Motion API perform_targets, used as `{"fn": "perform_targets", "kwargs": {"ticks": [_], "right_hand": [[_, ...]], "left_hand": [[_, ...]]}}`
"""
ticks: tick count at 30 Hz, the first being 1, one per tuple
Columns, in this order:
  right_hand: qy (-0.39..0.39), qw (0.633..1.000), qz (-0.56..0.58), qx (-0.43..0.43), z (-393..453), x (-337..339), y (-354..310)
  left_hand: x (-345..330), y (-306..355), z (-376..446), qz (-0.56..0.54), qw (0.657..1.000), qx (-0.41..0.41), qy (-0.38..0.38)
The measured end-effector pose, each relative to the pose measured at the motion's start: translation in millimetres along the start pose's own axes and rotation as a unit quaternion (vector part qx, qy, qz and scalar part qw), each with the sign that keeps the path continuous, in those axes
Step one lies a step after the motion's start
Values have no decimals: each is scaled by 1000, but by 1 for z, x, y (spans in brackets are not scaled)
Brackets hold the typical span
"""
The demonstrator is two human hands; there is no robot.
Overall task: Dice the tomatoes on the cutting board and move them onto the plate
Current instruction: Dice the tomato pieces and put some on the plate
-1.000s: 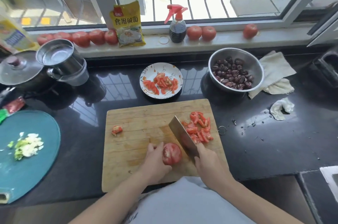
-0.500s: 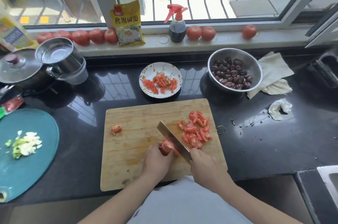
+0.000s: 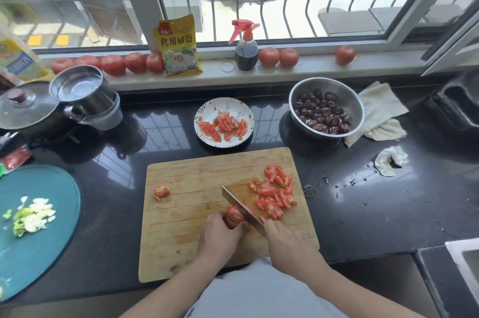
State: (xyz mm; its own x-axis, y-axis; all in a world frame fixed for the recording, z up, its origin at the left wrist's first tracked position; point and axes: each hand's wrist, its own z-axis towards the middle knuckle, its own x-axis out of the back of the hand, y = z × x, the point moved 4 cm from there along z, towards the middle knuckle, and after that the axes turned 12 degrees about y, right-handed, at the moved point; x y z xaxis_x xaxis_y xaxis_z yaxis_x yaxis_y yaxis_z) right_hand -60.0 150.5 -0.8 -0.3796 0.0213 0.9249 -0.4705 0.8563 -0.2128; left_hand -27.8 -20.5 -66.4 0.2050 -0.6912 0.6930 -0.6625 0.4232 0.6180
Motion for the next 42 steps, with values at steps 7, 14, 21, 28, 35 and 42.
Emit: {"fn": "perform_targets", "kwargs": {"ticks": [7, 14, 21, 28, 35, 42], "right_hand": [[-2, 1000, 22, 12, 8, -2, 0], [2, 999, 53, 3, 12, -7, 4], [-45, 999, 19, 16, -8, -4, 21], [3, 1000, 13, 21, 25, -16, -6], [-62, 998, 16, 4, -2, -17, 17], [-8, 995, 98, -21, 36, -30, -17]], "left_hand": [[1, 6, -7, 24, 999, -36, 20], [1, 14, -10, 34, 998, -56, 25], [2, 10, -7, 30, 997, -58, 28], [-1, 10, -7, 34, 998, -52, 31], [1, 7, -7, 36, 997, -56, 29], [-2, 9, -9, 46, 998, -50, 14]]}}
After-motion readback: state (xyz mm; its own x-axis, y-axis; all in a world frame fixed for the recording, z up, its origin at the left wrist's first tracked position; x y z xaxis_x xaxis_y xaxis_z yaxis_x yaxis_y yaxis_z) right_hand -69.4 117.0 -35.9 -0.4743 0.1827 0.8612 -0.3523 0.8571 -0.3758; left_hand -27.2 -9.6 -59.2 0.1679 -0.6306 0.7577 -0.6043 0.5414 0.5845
